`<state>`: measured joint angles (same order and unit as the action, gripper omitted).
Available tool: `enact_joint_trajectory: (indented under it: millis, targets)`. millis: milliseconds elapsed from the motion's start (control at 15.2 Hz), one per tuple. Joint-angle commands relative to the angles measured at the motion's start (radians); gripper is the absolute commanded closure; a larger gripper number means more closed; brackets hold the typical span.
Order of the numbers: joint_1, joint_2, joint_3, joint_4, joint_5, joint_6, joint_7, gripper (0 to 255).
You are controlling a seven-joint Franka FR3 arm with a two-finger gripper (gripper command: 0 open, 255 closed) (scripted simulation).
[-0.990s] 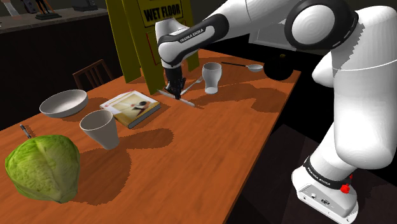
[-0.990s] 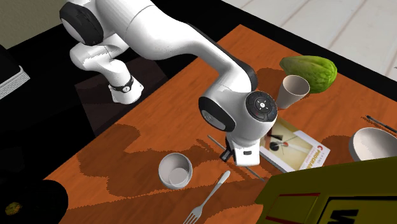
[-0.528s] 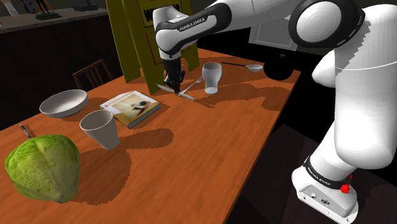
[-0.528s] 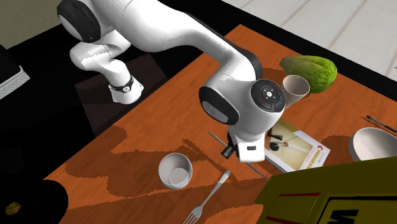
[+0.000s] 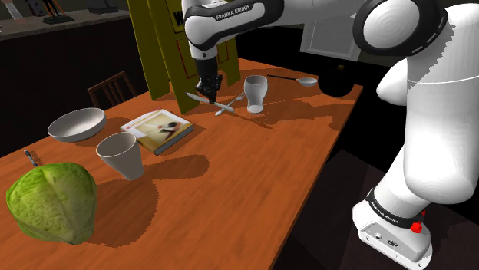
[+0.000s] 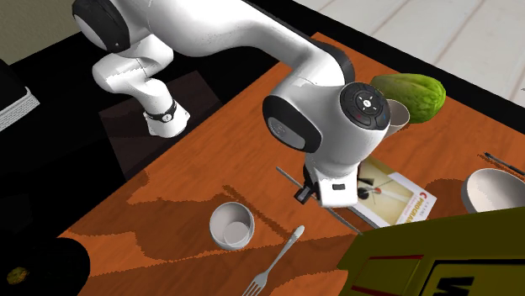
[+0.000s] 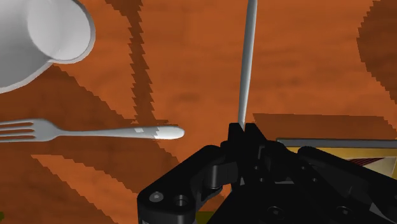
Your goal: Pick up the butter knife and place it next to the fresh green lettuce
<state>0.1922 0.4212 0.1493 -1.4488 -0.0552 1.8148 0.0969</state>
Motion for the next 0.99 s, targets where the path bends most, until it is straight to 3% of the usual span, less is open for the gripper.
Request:
enact_joint_trajectory:
  millis: [0,924]
  targets:
    - [0.0,0.002,0.0,0.028,0.0,-0.026,-0.001,255]
    - [0.008,0.014,0.002,0.235,-0.001,-0.221,-0.003,255]
